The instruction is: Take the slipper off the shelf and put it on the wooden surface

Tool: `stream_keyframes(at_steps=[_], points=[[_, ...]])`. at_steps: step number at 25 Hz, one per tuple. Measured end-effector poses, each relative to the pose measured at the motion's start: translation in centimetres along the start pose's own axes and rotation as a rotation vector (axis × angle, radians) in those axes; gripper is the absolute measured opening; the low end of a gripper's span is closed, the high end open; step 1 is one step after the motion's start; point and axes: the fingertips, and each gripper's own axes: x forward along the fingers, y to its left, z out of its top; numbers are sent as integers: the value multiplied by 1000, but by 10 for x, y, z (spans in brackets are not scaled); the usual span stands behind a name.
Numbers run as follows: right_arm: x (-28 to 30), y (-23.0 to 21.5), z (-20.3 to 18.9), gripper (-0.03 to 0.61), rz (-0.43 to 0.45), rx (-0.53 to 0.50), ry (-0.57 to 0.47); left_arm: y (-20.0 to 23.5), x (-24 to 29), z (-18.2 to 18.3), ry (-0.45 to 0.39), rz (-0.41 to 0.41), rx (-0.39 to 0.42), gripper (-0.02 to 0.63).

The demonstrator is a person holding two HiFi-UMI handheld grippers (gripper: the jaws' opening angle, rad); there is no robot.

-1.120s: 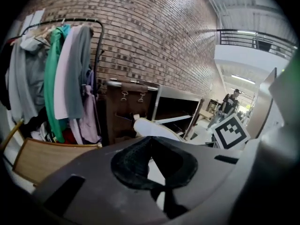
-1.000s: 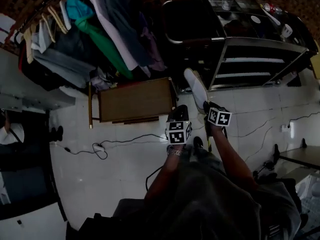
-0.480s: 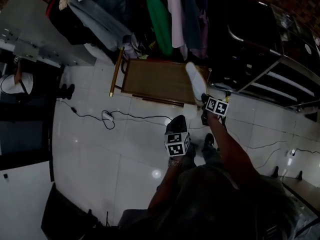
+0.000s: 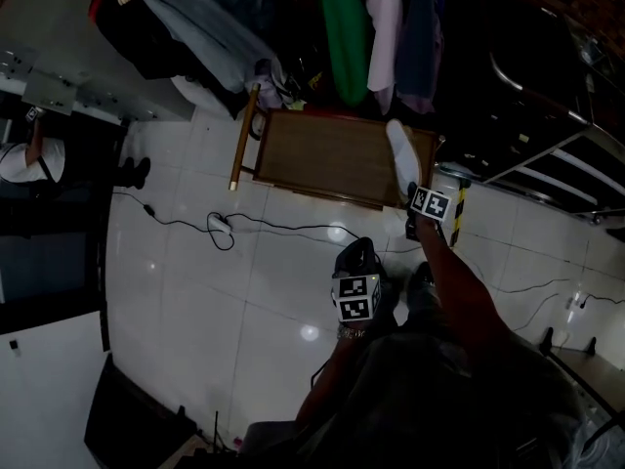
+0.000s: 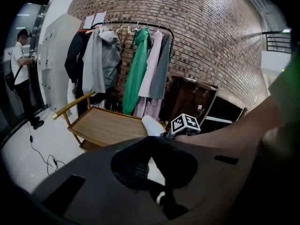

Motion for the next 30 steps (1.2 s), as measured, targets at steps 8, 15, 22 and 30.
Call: stream_keyframes(at_steps=[8,15,22,30], points=[[-12,16,-10,347,-85,-145,50,26,2,25,-9,-1,17,5],[-132,42,38,73,61,-109,-123,-26,18,71,-34,-142,89,5],[-208,81,33,5,96,-277,-10,-97,37,106,-8,-244,170,5],[-240,98,55,0,135,-408,-35,-131,27,112,33,-197,121,51]])
